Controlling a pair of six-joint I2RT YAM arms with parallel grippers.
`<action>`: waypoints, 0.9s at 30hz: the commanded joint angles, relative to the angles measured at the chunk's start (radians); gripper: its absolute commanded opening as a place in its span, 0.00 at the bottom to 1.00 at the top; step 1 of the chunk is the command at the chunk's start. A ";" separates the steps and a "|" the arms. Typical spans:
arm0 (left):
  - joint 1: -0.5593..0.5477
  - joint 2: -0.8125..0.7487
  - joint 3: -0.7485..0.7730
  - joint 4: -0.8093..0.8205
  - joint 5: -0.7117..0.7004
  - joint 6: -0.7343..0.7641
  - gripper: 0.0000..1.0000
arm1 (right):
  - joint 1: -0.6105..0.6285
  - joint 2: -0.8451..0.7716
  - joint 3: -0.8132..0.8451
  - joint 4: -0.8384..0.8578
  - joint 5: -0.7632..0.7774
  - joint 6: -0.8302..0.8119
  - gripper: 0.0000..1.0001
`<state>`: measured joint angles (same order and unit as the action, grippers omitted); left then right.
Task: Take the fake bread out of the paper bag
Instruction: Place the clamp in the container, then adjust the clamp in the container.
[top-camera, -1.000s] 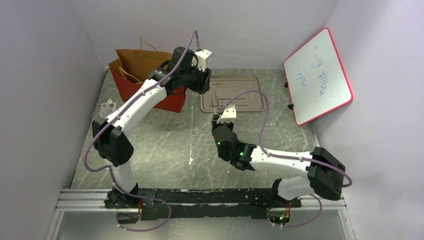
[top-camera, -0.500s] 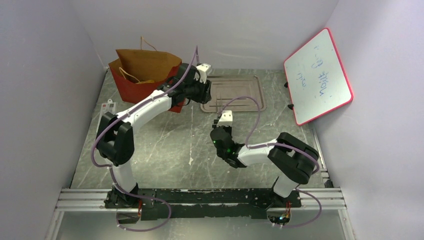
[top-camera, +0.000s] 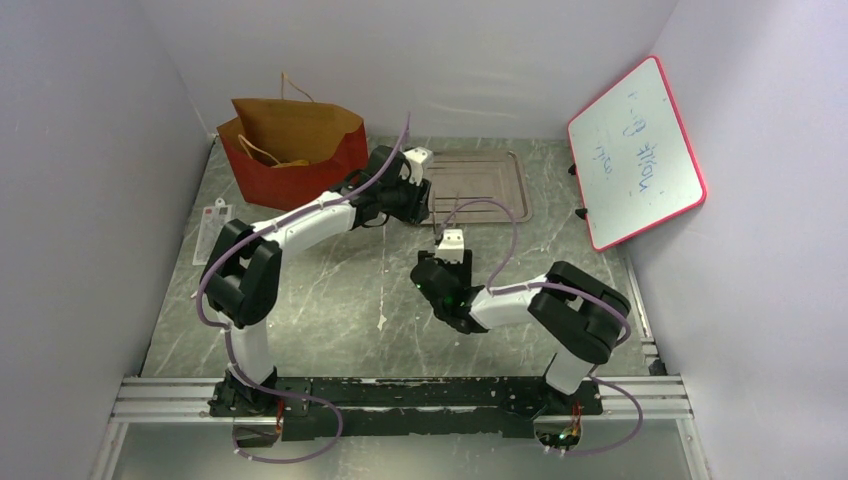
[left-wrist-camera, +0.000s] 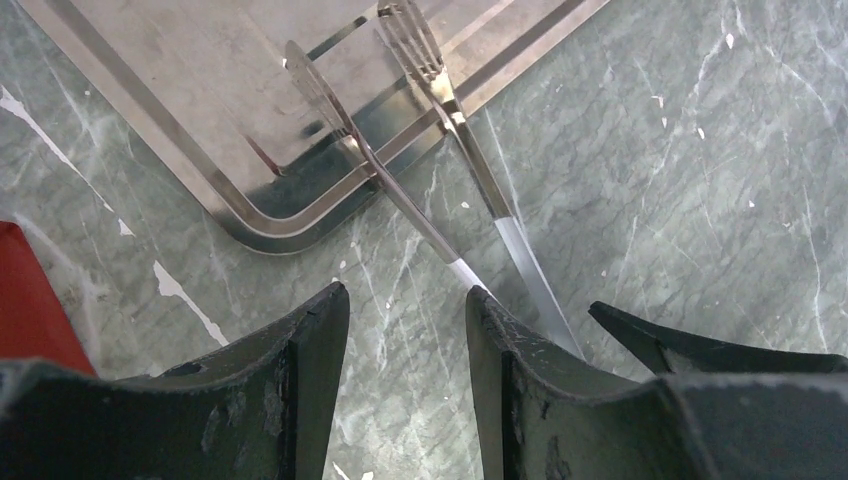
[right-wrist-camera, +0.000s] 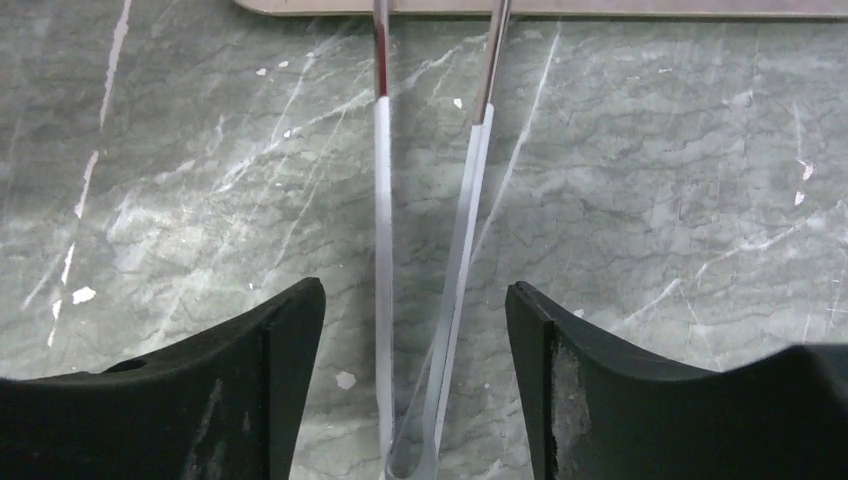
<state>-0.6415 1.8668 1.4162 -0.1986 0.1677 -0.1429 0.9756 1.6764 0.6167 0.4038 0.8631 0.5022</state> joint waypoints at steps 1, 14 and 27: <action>-0.005 -0.003 -0.011 0.060 -0.017 0.003 0.52 | 0.002 -0.017 0.057 -0.078 0.007 0.032 0.75; -0.004 0.001 0.004 0.084 -0.021 0.019 0.52 | -0.080 -0.119 0.339 -0.502 0.134 0.159 0.71; -0.004 0.093 0.053 0.091 0.034 -0.002 0.48 | -0.283 0.034 0.431 -0.536 -0.044 0.176 0.47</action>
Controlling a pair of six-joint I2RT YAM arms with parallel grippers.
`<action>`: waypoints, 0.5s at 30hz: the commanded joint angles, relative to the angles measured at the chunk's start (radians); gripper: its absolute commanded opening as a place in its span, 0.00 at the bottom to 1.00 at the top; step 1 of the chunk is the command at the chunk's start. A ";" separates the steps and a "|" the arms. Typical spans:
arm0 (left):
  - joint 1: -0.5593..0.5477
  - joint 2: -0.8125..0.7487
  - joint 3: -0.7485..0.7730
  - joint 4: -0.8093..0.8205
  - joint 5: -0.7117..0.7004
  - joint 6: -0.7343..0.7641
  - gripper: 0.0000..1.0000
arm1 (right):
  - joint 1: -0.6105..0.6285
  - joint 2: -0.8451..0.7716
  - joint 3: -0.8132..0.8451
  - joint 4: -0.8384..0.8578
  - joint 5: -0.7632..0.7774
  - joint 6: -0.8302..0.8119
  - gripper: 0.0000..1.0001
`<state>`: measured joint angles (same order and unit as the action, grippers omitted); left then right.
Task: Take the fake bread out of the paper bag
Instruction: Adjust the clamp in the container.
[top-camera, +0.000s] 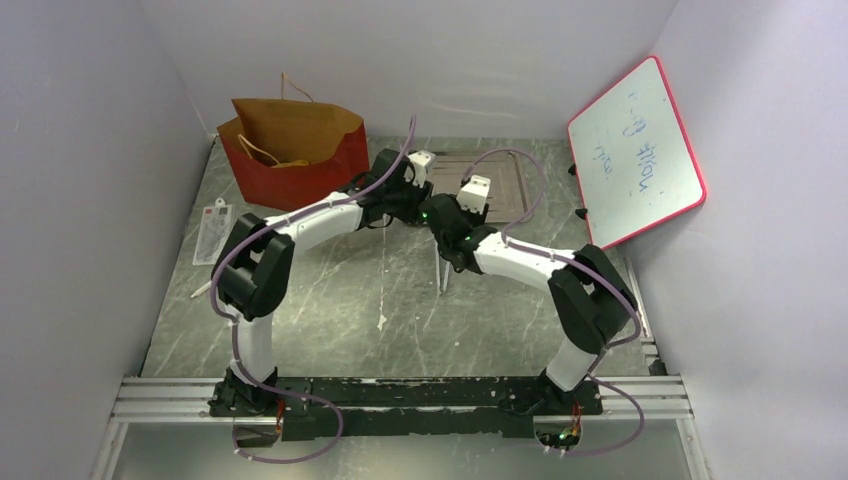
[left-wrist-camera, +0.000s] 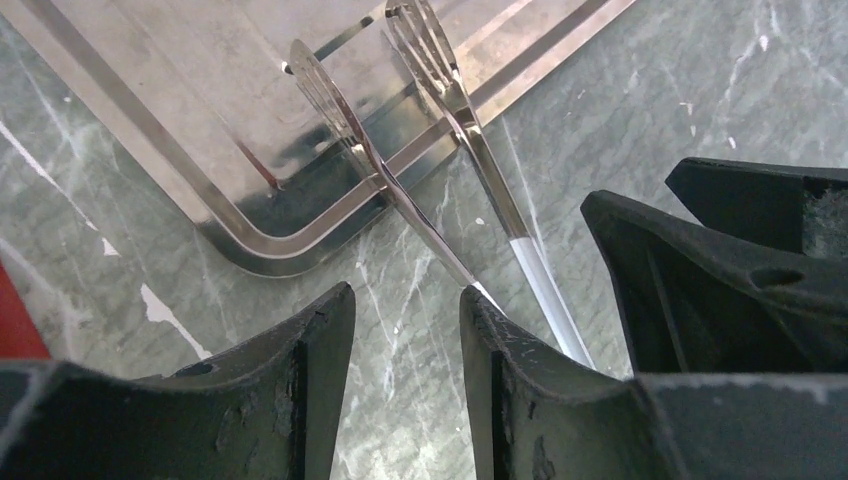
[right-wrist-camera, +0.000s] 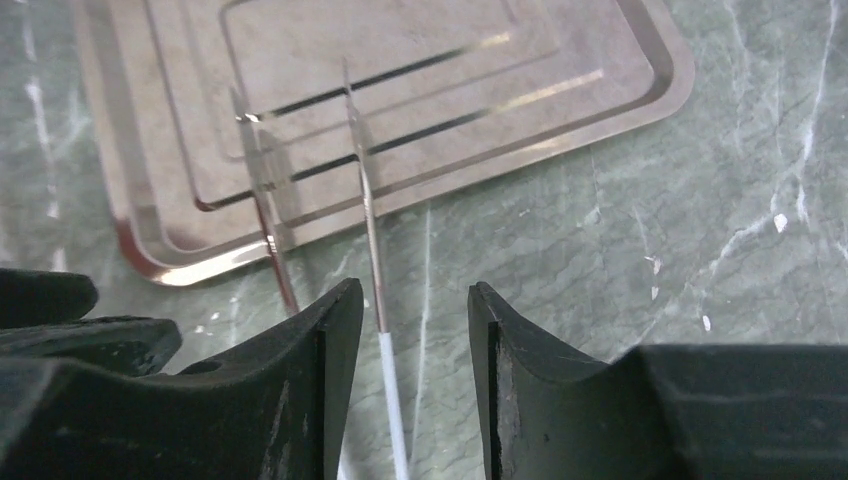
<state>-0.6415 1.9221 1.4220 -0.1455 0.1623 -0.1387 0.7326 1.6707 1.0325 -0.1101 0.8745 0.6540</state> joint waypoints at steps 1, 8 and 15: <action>-0.004 0.048 0.055 0.039 0.044 -0.006 0.48 | -0.051 0.052 0.016 -0.016 -0.069 0.024 0.46; -0.005 0.089 0.091 0.054 0.064 -0.020 0.49 | -0.098 0.137 0.038 0.012 -0.115 0.020 0.43; -0.006 0.136 0.133 0.057 0.095 -0.037 0.50 | -0.119 0.184 0.059 0.040 -0.151 0.017 0.41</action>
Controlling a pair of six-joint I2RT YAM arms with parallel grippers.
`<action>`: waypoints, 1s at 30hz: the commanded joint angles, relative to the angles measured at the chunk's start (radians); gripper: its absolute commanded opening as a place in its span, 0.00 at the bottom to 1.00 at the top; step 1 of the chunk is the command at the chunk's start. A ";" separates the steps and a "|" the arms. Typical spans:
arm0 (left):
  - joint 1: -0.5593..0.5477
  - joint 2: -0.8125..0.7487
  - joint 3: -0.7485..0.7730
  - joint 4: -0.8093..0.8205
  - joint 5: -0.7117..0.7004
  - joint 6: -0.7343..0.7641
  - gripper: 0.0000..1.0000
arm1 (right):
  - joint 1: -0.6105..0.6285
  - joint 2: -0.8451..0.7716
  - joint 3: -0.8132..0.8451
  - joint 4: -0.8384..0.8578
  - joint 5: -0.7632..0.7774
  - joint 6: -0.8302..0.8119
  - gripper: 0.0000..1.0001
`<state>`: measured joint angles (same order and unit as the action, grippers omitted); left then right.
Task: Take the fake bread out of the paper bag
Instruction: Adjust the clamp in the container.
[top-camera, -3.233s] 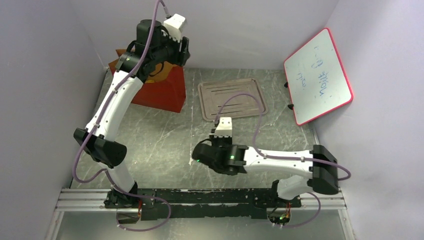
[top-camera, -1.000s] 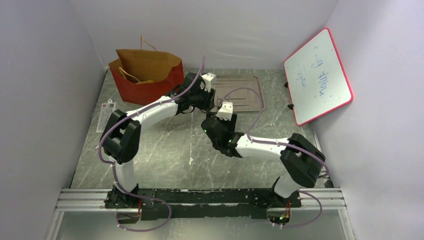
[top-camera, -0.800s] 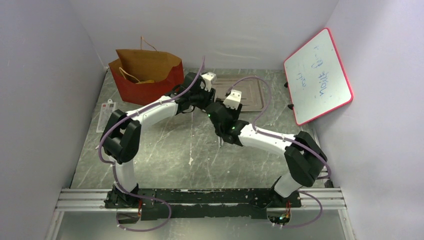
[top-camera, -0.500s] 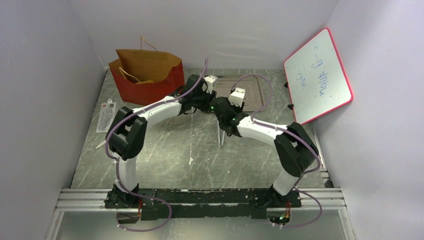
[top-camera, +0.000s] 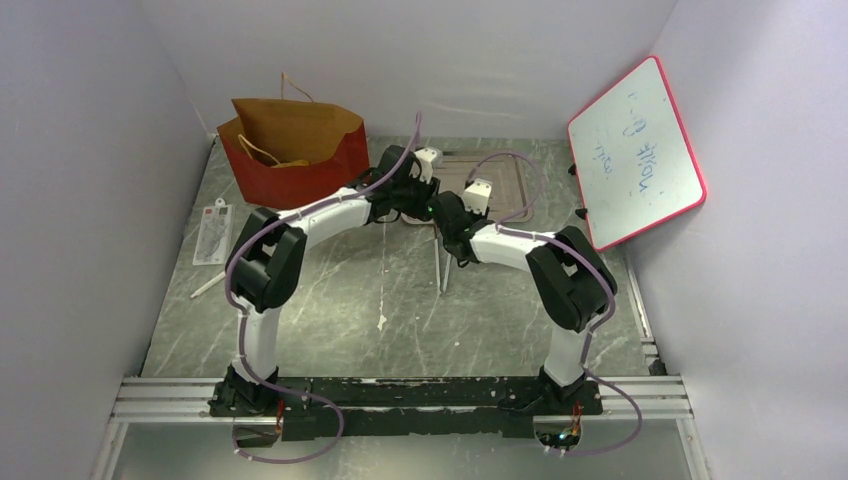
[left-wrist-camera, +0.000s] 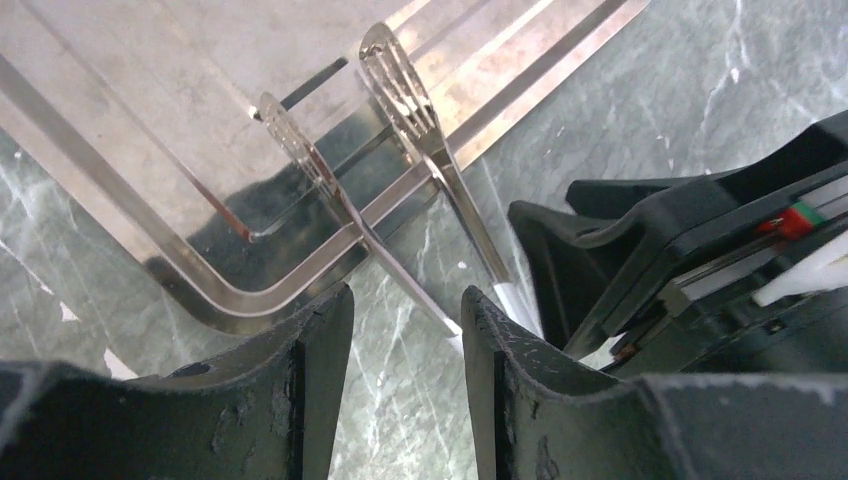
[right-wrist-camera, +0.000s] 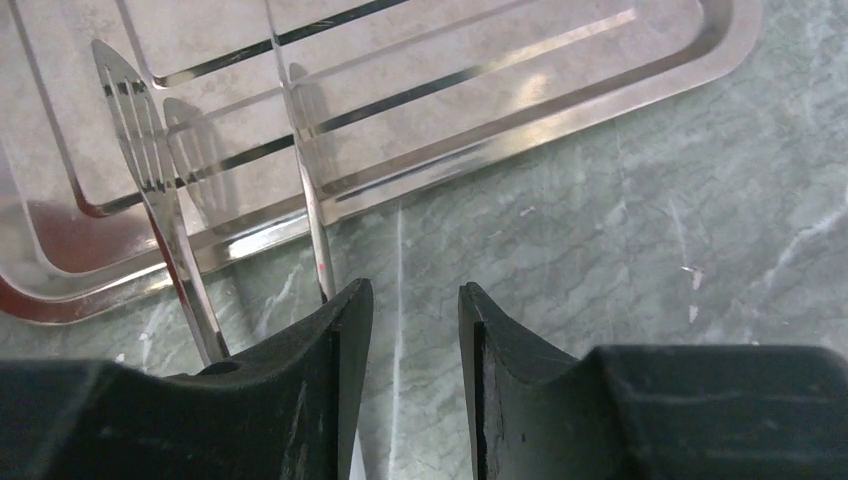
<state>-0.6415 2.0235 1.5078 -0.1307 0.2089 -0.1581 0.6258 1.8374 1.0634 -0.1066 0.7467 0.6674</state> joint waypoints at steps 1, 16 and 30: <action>-0.006 0.042 0.054 0.040 0.050 -0.018 0.50 | -0.013 0.020 0.030 0.038 -0.025 0.005 0.41; -0.006 0.111 0.080 0.042 0.030 -0.022 0.49 | -0.023 0.025 0.023 0.068 -0.074 -0.011 0.57; -0.005 0.190 0.090 0.049 -0.021 -0.001 0.44 | -0.059 0.116 0.032 0.106 -0.138 -0.015 0.47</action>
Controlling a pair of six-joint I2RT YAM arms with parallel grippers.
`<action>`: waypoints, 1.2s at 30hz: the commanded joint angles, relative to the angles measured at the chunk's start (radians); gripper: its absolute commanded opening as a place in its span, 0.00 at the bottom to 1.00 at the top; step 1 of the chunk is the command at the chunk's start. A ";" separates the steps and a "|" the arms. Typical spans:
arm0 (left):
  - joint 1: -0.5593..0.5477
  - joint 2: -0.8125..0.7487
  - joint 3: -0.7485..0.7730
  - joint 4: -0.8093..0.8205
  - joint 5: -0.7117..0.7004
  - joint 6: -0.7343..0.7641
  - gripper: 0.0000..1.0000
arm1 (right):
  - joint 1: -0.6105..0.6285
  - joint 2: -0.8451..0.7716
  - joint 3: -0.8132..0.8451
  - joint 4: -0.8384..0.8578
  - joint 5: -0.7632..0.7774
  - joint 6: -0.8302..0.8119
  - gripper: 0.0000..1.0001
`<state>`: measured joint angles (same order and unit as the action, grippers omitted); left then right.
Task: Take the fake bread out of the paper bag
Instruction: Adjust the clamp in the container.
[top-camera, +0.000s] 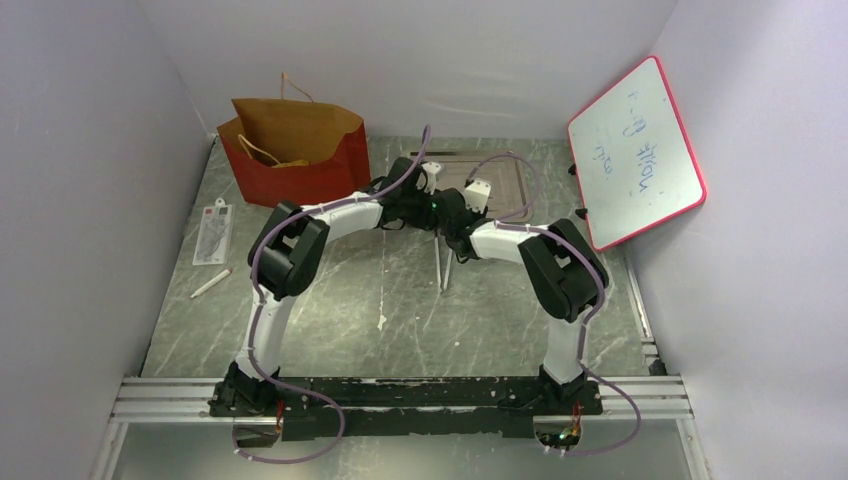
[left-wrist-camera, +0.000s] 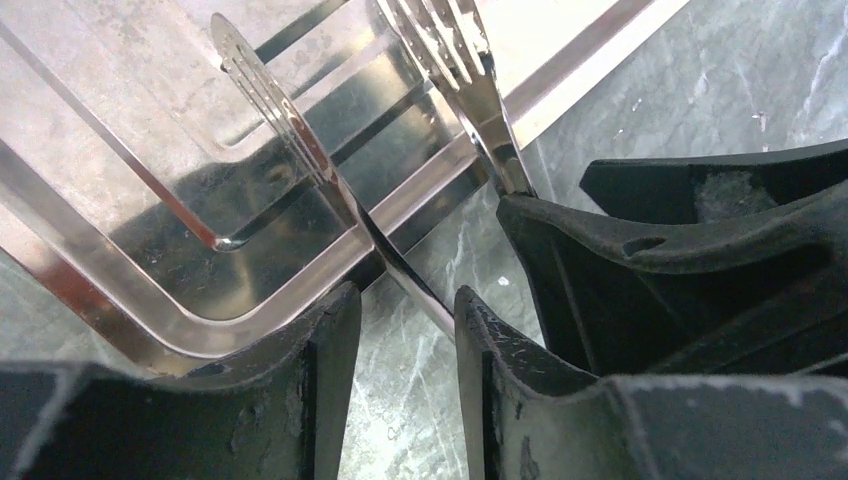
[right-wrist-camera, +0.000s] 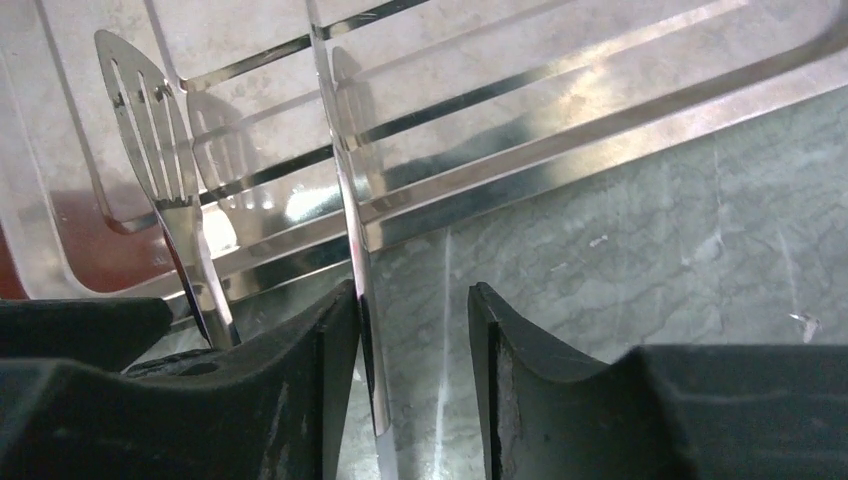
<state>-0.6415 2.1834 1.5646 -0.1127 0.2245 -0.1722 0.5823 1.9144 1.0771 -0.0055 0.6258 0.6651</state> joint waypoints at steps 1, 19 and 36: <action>-0.005 0.036 0.034 0.028 -0.051 0.015 0.41 | -0.019 0.043 0.019 0.004 -0.020 -0.013 0.44; -0.004 0.060 0.065 -0.025 -0.147 0.021 0.07 | -0.063 0.018 0.084 -0.093 -0.032 -0.050 0.00; -0.004 -0.094 -0.077 0.195 -0.004 -0.001 0.41 | -0.061 -0.074 -0.054 0.078 -0.188 -0.138 0.00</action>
<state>-0.6449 2.1181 1.4956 0.0154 0.1802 -0.1837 0.5247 1.8851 1.0630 0.0032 0.4946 0.5598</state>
